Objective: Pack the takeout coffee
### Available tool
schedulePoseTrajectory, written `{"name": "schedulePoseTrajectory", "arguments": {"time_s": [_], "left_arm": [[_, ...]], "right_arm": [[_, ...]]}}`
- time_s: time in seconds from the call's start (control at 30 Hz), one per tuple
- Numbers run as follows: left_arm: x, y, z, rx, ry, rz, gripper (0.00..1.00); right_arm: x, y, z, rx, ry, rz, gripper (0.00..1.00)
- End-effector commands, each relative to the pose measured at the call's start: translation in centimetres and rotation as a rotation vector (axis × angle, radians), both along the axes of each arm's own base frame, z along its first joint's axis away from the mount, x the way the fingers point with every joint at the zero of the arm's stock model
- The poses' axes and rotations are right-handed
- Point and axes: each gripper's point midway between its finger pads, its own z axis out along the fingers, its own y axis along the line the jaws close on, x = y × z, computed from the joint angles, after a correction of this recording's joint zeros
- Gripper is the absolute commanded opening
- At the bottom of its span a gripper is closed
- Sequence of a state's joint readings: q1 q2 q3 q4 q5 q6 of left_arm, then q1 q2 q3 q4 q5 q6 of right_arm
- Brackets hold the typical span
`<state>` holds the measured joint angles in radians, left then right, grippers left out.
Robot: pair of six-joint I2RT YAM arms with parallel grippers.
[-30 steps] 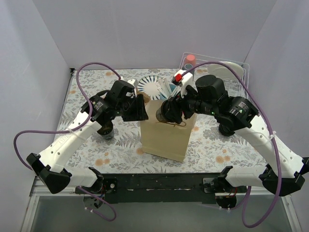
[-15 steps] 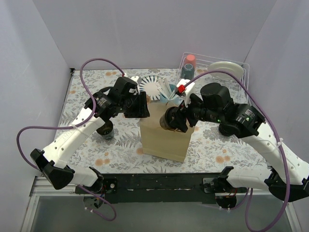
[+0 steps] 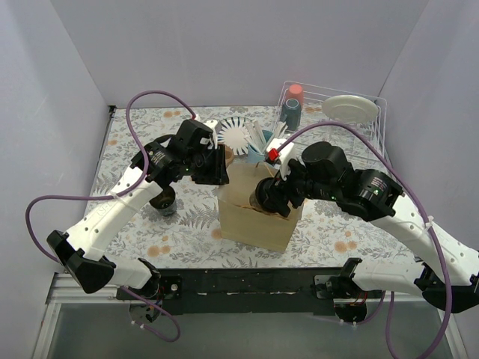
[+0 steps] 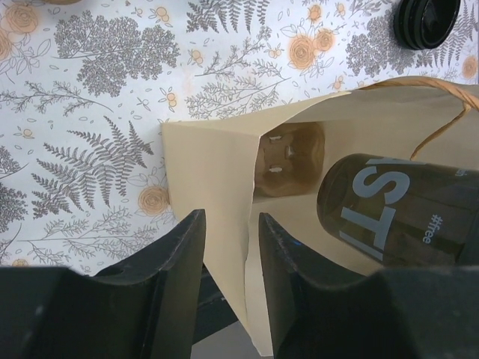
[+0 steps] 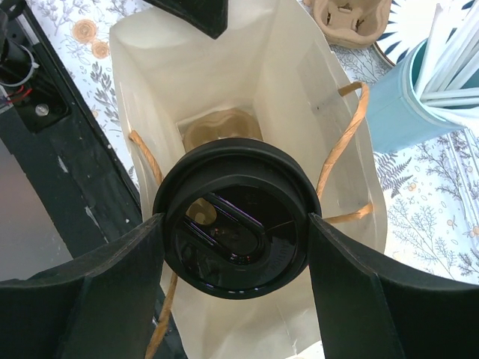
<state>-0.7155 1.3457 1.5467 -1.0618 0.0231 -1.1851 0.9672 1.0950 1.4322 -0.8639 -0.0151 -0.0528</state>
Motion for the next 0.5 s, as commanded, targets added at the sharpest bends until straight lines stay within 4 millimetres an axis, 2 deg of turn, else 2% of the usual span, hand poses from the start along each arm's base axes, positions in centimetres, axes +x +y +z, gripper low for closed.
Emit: {"name": "schedulePoseTrajectory", "arguments": {"time_s": [0.0, 0.2, 0.3, 0.33, 0.4, 0.47], "left_arm": [[-1.3, 0.6, 1.1, -0.013, -0.006, -0.037, 0.34], [-1.7, 1.0, 0.1, 0.01, 0.009, -0.057, 0.34], [-1.3, 0.8, 0.6, 0.006, -0.033, -0.074, 0.18], [-1.1, 0.7, 0.9, -0.002, -0.05, -0.081, 0.08], [-0.6, 0.2, 1.8, -0.03, -0.104, -0.098, 0.0], [-0.1, -0.4, 3.4, -0.076, -0.19, -0.128, 0.0]], "right_arm": [[0.4, -0.1, 0.7, 0.025, -0.045, -0.034, 0.27], [-0.1, 0.2, 0.3, 0.021, -0.036, -0.031, 0.27], [-0.5, 0.4, -0.2, 0.0, -0.037, 0.003, 0.27], [-0.3, 0.4, -0.4, -0.016, -0.046, -0.004, 0.27], [-0.2, 0.3, -0.6, -0.039, -0.073, 0.009, 0.27], [0.0, 0.4, -0.6, -0.052, -0.097, 0.01, 0.27]]}}
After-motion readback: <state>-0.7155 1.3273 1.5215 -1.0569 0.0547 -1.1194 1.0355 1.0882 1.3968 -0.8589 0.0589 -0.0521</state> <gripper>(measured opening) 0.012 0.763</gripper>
